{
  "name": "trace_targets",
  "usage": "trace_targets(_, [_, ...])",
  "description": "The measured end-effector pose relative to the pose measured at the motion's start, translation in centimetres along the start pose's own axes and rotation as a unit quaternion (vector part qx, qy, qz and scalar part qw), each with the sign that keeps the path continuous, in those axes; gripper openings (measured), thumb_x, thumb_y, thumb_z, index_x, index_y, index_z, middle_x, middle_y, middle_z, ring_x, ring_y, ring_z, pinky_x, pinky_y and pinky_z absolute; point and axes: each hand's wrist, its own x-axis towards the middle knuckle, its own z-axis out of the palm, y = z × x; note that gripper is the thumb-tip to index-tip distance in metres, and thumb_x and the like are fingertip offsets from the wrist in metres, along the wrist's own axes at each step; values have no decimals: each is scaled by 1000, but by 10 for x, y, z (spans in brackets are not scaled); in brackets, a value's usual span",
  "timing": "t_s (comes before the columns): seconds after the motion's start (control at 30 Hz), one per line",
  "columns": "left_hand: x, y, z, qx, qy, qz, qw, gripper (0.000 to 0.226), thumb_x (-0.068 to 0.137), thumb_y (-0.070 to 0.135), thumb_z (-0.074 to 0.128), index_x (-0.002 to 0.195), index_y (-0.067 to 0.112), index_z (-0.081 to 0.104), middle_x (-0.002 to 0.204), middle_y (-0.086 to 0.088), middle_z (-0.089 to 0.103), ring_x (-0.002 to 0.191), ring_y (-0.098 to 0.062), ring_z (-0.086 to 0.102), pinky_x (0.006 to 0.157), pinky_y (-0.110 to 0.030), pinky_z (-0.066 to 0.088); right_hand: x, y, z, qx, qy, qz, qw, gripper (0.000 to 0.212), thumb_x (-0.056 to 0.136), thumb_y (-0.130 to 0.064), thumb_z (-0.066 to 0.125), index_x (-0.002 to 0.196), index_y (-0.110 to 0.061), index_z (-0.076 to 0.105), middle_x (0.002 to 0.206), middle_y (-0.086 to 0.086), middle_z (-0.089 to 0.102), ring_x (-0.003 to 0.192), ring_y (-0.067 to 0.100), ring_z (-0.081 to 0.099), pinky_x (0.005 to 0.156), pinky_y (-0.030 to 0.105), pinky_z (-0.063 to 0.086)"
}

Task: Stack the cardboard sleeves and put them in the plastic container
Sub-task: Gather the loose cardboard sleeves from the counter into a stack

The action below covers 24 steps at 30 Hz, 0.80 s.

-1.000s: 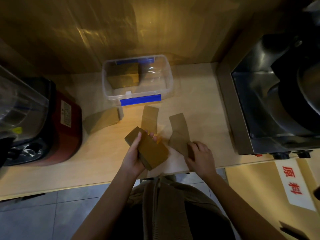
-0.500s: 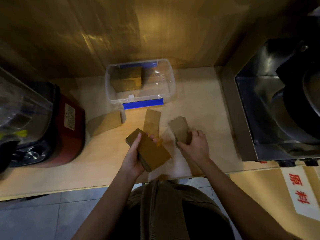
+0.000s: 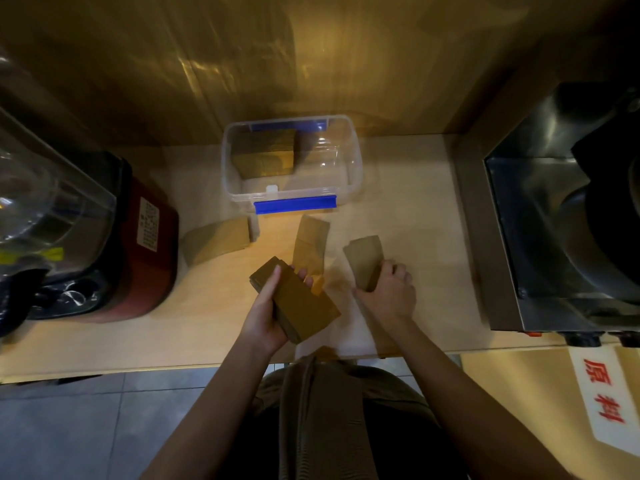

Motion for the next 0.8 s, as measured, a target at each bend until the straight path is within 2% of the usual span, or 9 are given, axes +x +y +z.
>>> trace_targets(0.1, [0,0,-2,4,-9,-2,1000,50,44,38,86,88,19,72,90,-3,74,81,-17,71,72,-37,58,-1,-3,1,0,2,4,1000,69,72,-43,68,123,-6,38,129,18,43,119,35,40,92,42,41])
trace_targets(0.2, [-2,-1,-3,3,0,-2,1000,32,64,39,69,89,20,70,90,-2,73,79,-16,71,69,-35,58,-4,-6,4,13,10,22,1000,66,72,-39,69,121,-6,40,128,18,44,118,36,40,90,42,42])
trace_targets(0.37, [-3,-2,-4,1,3,-1,1000,31,68,39,64,91,20,68,89,-2,73,79,-16,71,69,-36,59,-4,-10,1,35,0,46,998,69,70,-35,71,124,-6,39,131,17,43,119,36,39,90,42,43])
trace_targets(0.43, [-4,-1,-3,1,3,1,1000,32,68,39,64,93,20,67,88,-2,73,77,-16,71,69,-36,59,-1,-10,-1,89,-17,66,994,72,65,-36,75,122,-8,42,129,15,45,118,34,41,91,42,44])
trace_targets(0.5, [-5,-1,-3,-4,-3,1,1000,35,65,40,68,93,19,67,89,-2,73,78,-16,71,71,-36,59,-2,-12,-6,199,-31,86,976,71,59,-35,80,117,-11,48,119,11,54,109,29,51,87,38,48])
trace_targets(0.57, [-6,-1,-3,-10,-11,3,1000,46,53,41,79,93,19,69,91,-3,74,81,-17,71,74,-37,58,-11,-20,-18,328,-48,90,939,63,59,-25,82,112,-11,51,98,-2,59,88,15,56,71,22,49])
trace_targets(0.63, [-6,-2,-5,-15,-20,10,1000,59,47,44,82,98,20,67,94,-3,74,84,-17,70,77,-37,58,-27,-32,-30,421,-72,43,903,53,62,-11,81,107,-11,52,87,-10,55,78,3,52,57,6,44])
trace_targets(0.73, [-11,-2,-5,-11,-34,23,999,63,50,55,75,104,22,64,98,-6,73,94,-21,67,84,-41,54,-53,-49,-36,467,-125,-51,874,45,65,-3,77,103,-12,54,88,-8,59,81,-1,54,58,5,44])
trace_targets(0.8, [-14,-3,-4,9,-42,24,999,67,52,62,67,106,22,64,100,-10,74,102,-28,64,86,-44,52,-66,-58,-34,438,-153,-92,881,47,65,-10,78,106,-15,54,97,-2,58,87,3,53,62,5,44])
